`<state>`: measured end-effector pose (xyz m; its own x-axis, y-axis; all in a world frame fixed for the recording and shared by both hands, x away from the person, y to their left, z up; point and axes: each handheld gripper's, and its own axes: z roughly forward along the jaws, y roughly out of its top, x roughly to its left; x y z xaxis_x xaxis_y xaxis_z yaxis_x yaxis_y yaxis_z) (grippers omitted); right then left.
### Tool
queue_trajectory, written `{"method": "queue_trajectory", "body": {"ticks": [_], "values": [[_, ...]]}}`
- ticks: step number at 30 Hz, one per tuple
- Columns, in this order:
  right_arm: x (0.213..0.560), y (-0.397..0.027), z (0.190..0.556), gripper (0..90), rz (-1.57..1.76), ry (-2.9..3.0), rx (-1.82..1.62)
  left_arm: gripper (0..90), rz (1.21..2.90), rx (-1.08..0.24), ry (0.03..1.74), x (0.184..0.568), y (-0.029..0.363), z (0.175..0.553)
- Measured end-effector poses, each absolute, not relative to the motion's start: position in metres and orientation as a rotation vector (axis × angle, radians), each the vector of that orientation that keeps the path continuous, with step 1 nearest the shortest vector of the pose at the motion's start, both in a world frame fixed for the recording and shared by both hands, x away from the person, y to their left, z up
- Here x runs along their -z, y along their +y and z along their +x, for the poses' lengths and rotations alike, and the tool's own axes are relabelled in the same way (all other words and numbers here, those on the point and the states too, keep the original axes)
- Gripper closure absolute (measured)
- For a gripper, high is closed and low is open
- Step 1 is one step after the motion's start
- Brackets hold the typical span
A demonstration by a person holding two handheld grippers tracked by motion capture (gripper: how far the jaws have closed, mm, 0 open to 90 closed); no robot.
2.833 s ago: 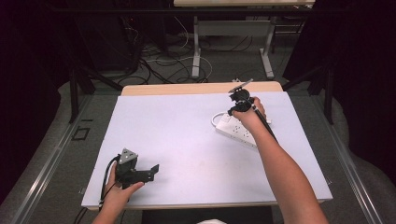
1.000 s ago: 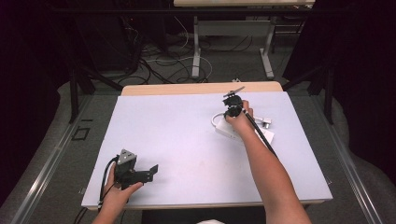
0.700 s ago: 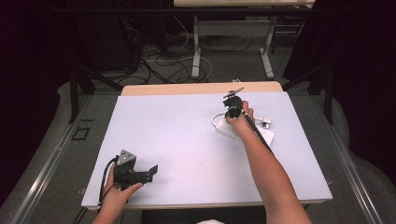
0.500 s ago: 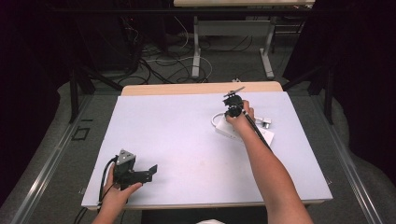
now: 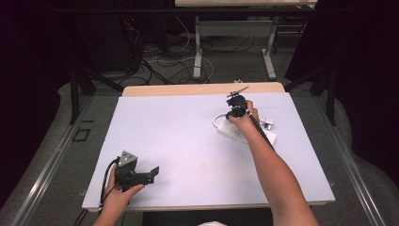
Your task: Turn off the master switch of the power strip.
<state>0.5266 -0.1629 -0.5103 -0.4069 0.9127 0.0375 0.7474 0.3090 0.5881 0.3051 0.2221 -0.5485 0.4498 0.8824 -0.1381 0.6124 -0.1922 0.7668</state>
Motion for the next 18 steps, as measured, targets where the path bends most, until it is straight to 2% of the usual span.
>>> {"method": "queue_trajectory", "body": {"ticks": [9, 12, 15, 18], "values": [[0.5116, -0.1636, 0.5259, 54.9, 1.46, 2.315, -0.735, 2.6, 1.908, -0.436, 1.251, 0.5491, 0.221, 0.3062], [0.5109, -0.1645, 0.5252, 53.3, 1.457, 2.309, -0.771, 2.5, 1.917, -0.427, 1.251, 0.549, 0.2207, 0.3068], [0.5083, -0.1652, 0.5242, 46.7, 1.472, 2.298, -0.775, 2.5, 1.91, -0.432, 1.253, 0.5497, 0.2195, 0.3073], [0.5069, -0.1668, 0.5232, 45.4, 1.482, 2.302, -0.78, 2.5, 1.923, -0.414, 1.248, 0.5489, 0.2197, 0.3076]]}}
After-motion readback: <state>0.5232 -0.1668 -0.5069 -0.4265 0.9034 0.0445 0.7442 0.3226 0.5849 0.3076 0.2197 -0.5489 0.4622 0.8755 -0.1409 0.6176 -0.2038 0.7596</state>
